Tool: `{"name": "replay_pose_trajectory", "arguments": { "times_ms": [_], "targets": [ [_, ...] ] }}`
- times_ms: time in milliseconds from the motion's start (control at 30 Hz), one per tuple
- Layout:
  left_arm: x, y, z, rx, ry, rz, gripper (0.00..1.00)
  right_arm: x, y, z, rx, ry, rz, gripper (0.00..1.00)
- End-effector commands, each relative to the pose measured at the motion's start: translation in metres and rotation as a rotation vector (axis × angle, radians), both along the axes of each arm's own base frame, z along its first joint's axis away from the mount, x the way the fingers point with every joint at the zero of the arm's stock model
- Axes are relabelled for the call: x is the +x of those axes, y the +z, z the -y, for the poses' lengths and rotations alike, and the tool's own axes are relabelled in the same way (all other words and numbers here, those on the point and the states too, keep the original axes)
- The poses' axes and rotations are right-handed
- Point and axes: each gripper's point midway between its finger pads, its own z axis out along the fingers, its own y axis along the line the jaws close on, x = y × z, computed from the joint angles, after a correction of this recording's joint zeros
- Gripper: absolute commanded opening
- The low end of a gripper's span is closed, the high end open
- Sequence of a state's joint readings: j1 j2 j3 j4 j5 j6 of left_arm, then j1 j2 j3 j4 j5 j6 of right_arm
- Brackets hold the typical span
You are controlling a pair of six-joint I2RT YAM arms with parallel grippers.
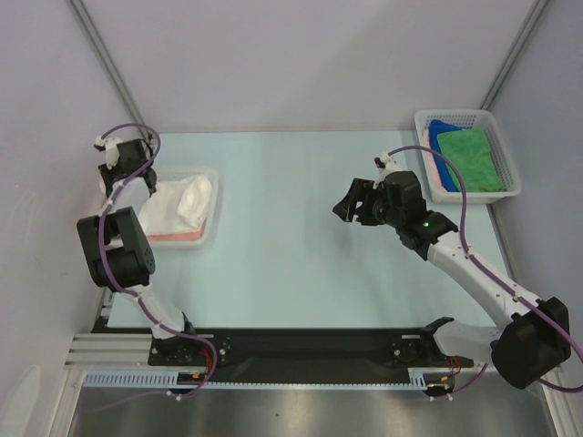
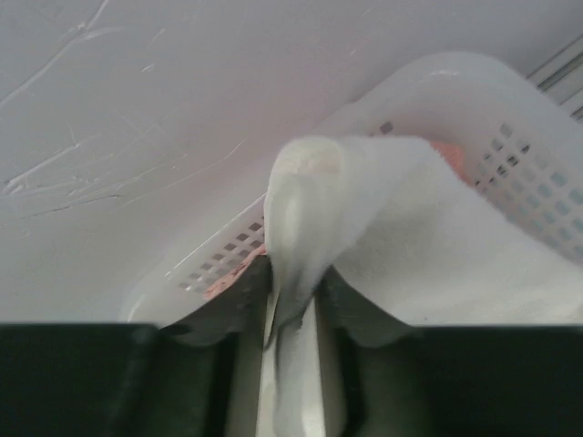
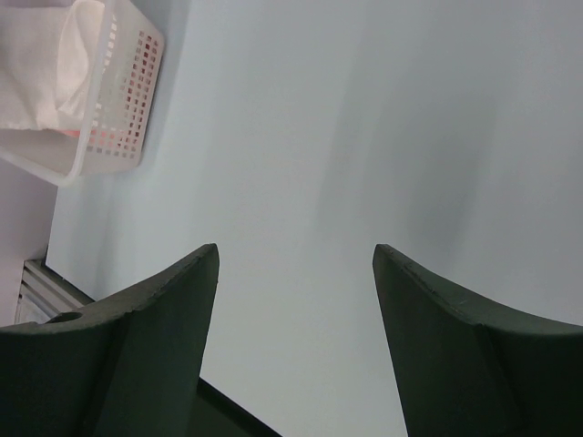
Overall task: Fold and stack the towels
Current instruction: Neatly place the folded towel into the bin, then grab crumpled towel
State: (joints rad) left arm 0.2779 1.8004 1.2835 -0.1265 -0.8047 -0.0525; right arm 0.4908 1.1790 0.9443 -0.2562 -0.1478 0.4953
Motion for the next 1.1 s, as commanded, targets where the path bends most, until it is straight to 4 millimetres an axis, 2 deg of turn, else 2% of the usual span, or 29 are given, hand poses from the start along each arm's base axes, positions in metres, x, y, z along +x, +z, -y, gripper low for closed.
{"name": "replay_pose_trajectory", "arguments": {
  "times_ms": [0,100,167,300,433,467,533,567,633,667,700,733,767,800,833,867,900,933,967,1000,1033,1067],
  "targets": [
    [0.008,0.011,-0.002,-0.044,0.023,0.059,0.38,0.001,0.006,-0.003,-0.004,0.02,0.036,0.74],
    [0.011,0.012,0.004,-0.083,0.02,0.088,0.62,0.002,0.007,-0.001,-0.014,0.009,0.046,0.75],
    [0.008,0.018,0.005,-0.093,0.035,0.116,0.72,0.003,0.006,0.0,-0.021,0.002,0.046,0.75],
    [0.005,0.036,0.012,-0.115,0.022,0.173,0.75,0.006,0.003,0.002,-0.032,-0.015,0.039,0.75],
    [0.005,0.058,0.037,-0.135,-0.032,0.249,0.76,0.015,0.007,0.008,-0.051,-0.061,0.054,0.76],
    [0.006,0.067,0.054,-0.13,-0.066,0.272,0.76,0.017,0.008,0.009,-0.055,-0.07,0.055,0.76],
    [0.005,0.077,0.072,-0.137,-0.103,0.297,0.77,0.027,0.017,0.012,-0.057,-0.103,0.075,0.76],
    [0.009,0.077,0.093,-0.159,-0.147,0.306,0.77,0.034,0.021,0.018,-0.063,-0.13,0.082,0.77],
    [0.003,0.09,0.118,-0.157,-0.197,0.322,0.77,0.054,0.034,0.029,-0.076,-0.196,0.106,0.77],
    [0.005,0.088,0.147,-0.19,-0.253,0.323,0.77,0.069,0.036,0.049,-0.099,-0.266,0.11,0.77],
    [0.005,0.098,0.171,-0.215,-0.33,0.349,0.75,0.08,0.024,0.061,-0.143,-0.301,0.071,0.77],
    [0.002,0.098,0.187,-0.231,-0.36,0.35,0.75,0.095,0.042,0.073,-0.14,-0.348,0.101,0.77],
    [0.001,0.099,0.22,-0.261,-0.447,0.338,0.75,0.106,0.042,0.089,-0.151,-0.394,0.098,0.77],
    [0.001,0.098,0.245,-0.299,-0.538,0.326,0.74,0.12,0.045,0.119,-0.156,-0.477,0.094,0.77],
    [-0.004,0.102,0.262,-0.308,-0.59,0.317,0.74,0.134,0.035,0.138,-0.17,-0.529,0.062,0.76],
    [-0.01,0.104,0.297,-0.325,-0.694,0.289,0.74,0.145,0.047,0.152,-0.162,-0.569,0.082,0.74],
    [-0.016,0.103,0.319,-0.345,-0.788,0.252,0.72,0.156,0.049,0.184,-0.175,-0.66,0.087,0.73],
    [-0.028,0.107,0.342,-0.34,-0.862,0.223,0.72,0.169,0.027,0.198,-0.209,-0.684,0.04,0.74],
    [-0.038,0.108,0.352,-0.35,-0.908,0.194,0.72,0.182,0.041,0.211,-0.2,-0.715,0.061,0.74],
    [-0.047,0.112,0.369,-0.375,-0.997,0.182,0.72,0.188,0.031,0.245,-0.216,-0.786,0.026,0.74],
    [-0.058,0.113,0.381,-0.401,-1.073,0.157,0.72,0.195,0.028,0.26,-0.217,-0.823,0.017,0.74],
    [-0.073,0.124,0.384,-0.417,-1.114,0.176,0.72,0.208,0.013,0.278,-0.215,-0.856,-0.017,0.73]
  ]
}}
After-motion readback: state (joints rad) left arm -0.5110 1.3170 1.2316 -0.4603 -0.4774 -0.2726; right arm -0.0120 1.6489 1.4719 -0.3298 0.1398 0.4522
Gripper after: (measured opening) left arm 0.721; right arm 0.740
